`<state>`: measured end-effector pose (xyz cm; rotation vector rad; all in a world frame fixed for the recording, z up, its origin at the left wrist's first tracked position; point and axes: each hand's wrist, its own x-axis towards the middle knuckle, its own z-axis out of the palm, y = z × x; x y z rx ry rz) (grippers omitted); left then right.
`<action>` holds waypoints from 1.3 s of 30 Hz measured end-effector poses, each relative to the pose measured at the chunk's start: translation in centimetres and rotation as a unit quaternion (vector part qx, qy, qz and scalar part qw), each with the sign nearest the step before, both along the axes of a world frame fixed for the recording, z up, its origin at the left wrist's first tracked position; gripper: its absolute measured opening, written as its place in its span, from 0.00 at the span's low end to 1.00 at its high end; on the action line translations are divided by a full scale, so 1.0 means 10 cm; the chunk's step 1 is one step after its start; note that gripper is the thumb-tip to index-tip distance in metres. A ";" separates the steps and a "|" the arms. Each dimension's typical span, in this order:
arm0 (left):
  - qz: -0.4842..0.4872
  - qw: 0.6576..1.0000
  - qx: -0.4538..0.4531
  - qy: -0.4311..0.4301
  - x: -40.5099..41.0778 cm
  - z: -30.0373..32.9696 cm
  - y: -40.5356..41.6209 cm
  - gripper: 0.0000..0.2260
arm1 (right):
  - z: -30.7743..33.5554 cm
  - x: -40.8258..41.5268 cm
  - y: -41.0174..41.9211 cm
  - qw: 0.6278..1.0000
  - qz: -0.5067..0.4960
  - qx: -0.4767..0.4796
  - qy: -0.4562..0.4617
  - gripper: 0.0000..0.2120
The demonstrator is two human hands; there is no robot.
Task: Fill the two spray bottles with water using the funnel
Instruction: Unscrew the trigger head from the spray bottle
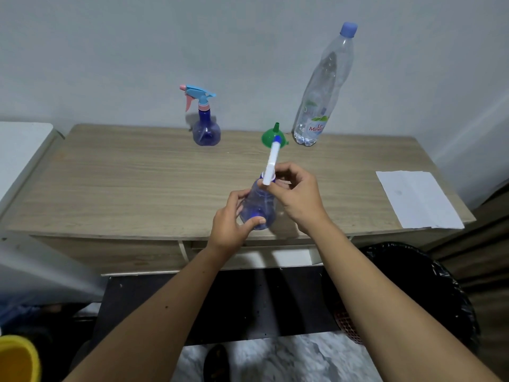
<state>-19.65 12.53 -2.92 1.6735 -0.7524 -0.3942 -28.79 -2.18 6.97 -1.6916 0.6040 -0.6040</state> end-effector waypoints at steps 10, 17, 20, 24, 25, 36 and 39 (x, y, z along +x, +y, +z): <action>-0.009 1.000 -0.003 -0.001 -0.01 0.02 -0.01 0.30 | 0.07 -0.03 -0.05 1.000 0.014 -0.002 0.026 0.15; -0.008 1.000 -0.004 0.005 -0.01 0.01 0.00 0.32 | 0.10 -0.06 -0.07 0.999 0.026 0.014 0.021 0.14; -0.008 1.000 -0.003 -0.002 -0.01 0.00 -0.01 0.31 | 0.10 -0.05 -0.09 1.000 0.007 0.014 0.015 0.17; -0.012 1.000 -0.007 0.004 0.00 0.00 -0.02 0.31 | 0.08 -0.05 -0.11 1.000 0.019 0.015 0.015 0.16; -0.011 1.000 -0.008 0.006 0.00 0.01 -0.02 0.32 | 0.07 -0.06 -0.12 0.999 0.030 0.020 0.013 0.17; -0.008 1.000 -0.004 -0.023 -0.01 0.03 -0.03 0.29 | 0.03 -0.08 -0.14 0.997 0.070 -0.007 0.009 0.16; -0.004 1.000 -0.006 -0.028 -0.02 0.01 -0.03 0.29 | 0.02 -0.07 -0.16 0.998 0.051 -0.029 0.012 0.14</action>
